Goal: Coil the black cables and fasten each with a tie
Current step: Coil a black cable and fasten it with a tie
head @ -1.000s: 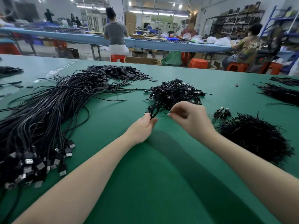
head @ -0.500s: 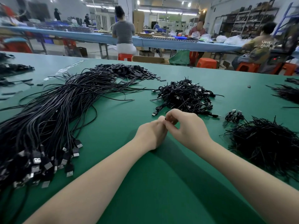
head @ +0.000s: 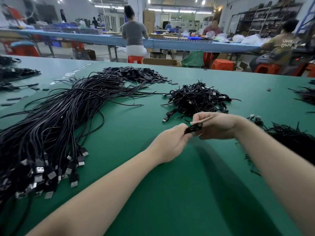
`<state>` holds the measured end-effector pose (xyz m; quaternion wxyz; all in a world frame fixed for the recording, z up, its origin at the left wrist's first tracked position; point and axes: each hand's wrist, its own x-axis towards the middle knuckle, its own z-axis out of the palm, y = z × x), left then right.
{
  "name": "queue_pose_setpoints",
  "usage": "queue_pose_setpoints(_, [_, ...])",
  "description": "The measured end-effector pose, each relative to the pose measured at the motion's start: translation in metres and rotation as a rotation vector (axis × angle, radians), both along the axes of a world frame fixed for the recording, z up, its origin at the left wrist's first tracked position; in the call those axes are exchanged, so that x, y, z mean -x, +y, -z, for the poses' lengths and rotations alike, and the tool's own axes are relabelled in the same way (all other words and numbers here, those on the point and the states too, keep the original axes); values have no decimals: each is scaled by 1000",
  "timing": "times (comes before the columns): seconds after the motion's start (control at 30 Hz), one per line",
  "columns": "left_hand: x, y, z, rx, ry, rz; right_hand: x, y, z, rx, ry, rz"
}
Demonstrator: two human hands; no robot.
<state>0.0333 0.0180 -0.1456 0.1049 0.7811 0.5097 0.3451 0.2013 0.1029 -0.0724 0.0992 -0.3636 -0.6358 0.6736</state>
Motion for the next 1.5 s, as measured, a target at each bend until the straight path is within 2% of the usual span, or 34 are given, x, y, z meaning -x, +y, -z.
queue_pose_setpoints(0.07, [2, 2, 0, 78, -274, -50, 15, -10, 30, 175, 246, 164])
queue_pose_setpoints(0.13, [3, 7, 0, 140, -462, -142, 34, -20, 49, 200, 404, 346])
queue_pose_setpoints(0.27, [3, 13, 3, 193, -563, -280, 54, -33, 64, 53, 496, 610])
queue_pose_setpoints(0.47, [6, 15, 1, 236, -751, -175, 53, -42, 68, -34, 521, 613])
queue_pose_setpoints(0.73, [12, 14, -3, 298, -781, -73, 42, -34, 67, -255, 375, 510])
queue_pose_setpoints(0.8, [11, 13, -3, 299, -782, -87, 41, -33, 66, -388, 332, 477])
queue_pose_setpoints(0.87, [8, 13, -2, 302, -818, -114, 42, -33, 65, -612, 266, 478])
queue_pose_setpoints(1.0, [3, 12, -8, 394, -868, -223, 43, -36, 64, -1284, 63, 498])
queue_pose_setpoints(1.1, [2, 11, -20, 573, -840, -272, 40, -35, 64, -1661, -80, 409])
queue_pose_setpoints(1.2, [7, 7, -37, 881, -753, -273, 35, -33, 61, -2022, -123, 335])
queue_pose_setpoints(1.27, [17, 6, -46, 1022, -707, -165, 34, -32, 61, -1990, -12, 280])
queue_pose_setpoints(1.37, [33, 7, -56, 1006, -705, -26, 35, -32, 61, -1633, 107, 391])
queue_pose_setpoints(1.43, [38, 8, -58, 790, -697, -39, 36, -30, 63, -1443, 152, 527])
queue_pose_setpoints(1.5, [41, 9, -56, 508, -607, -36, 37, -28, 64, -1233, 179, 590])
